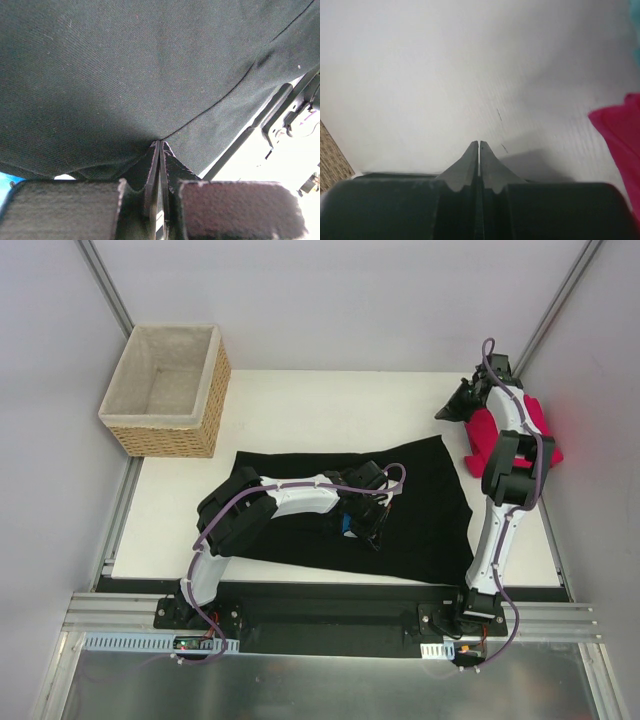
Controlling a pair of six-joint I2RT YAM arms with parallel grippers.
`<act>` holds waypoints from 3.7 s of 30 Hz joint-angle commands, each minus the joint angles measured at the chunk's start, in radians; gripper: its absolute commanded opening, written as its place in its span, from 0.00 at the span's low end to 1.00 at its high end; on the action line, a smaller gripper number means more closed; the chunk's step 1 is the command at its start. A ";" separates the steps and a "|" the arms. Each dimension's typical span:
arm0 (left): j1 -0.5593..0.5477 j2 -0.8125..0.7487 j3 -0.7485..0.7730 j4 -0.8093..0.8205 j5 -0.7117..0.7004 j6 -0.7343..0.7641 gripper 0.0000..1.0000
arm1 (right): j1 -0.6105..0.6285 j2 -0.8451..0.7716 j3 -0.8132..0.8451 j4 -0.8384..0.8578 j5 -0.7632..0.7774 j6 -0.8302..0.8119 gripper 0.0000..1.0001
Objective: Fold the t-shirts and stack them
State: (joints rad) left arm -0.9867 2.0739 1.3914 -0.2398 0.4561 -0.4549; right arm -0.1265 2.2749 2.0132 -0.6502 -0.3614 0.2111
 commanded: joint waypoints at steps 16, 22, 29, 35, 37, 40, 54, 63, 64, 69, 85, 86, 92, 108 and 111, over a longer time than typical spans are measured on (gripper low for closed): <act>0.005 0.045 0.005 -0.067 -0.030 0.050 0.00 | -0.004 -0.403 -0.456 -0.035 0.042 -0.102 0.29; 0.005 0.045 0.005 -0.067 -0.031 0.050 0.00 | 0.013 -0.332 -0.395 -0.206 0.259 -0.232 0.30; 0.005 0.043 0.004 -0.067 -0.033 0.050 0.00 | 0.011 -0.258 -0.395 -0.197 0.225 -0.242 0.30; 0.005 0.041 0.001 -0.067 -0.036 0.050 0.00 | 0.013 -0.227 -0.398 -0.174 0.223 -0.236 0.30; 0.006 0.041 0.003 -0.067 -0.033 0.050 0.00 | 0.013 -0.212 -0.389 -0.169 0.226 -0.239 0.30; 0.008 0.043 0.004 -0.067 -0.034 0.050 0.00 | 0.013 -0.193 -0.361 -0.166 0.222 -0.237 0.30; 0.011 0.052 0.009 -0.069 -0.031 0.048 0.00 | 0.018 -0.100 -0.281 -0.174 0.180 -0.223 0.30; 0.014 0.057 0.008 -0.072 -0.025 0.045 0.00 | 0.022 -0.089 -0.261 -0.183 0.164 -0.225 0.02; 0.014 0.055 0.009 -0.072 -0.027 0.047 0.00 | 0.022 -0.095 -0.263 -0.181 0.153 -0.225 0.01; 0.016 0.057 0.009 -0.070 -0.025 0.047 0.00 | 0.022 -0.136 -0.249 -0.158 0.136 -0.220 0.01; 0.022 0.058 0.003 -0.070 -0.020 0.051 0.00 | 0.022 -0.029 -0.058 -0.020 -0.013 -0.087 0.01; 0.023 0.060 0.004 -0.070 -0.019 0.051 0.00 | 0.022 -0.017 -0.042 -0.013 -0.030 -0.081 0.01; 0.025 0.066 0.004 -0.070 -0.016 0.050 0.00 | 0.021 0.044 0.003 0.101 -0.146 -0.001 0.01; 0.036 0.092 0.015 -0.072 0.009 0.047 0.00 | 0.018 0.168 0.010 0.762 -0.283 0.447 0.02; 0.037 0.095 0.015 -0.070 0.013 0.047 0.00 | 0.016 0.216 0.024 0.828 -0.290 0.522 0.12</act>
State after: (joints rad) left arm -0.9524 2.1101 1.4174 -0.2428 0.5163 -0.4522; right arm -0.1051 2.4371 1.9774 -0.0307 -0.6388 0.5877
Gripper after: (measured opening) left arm 0.002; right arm 0.074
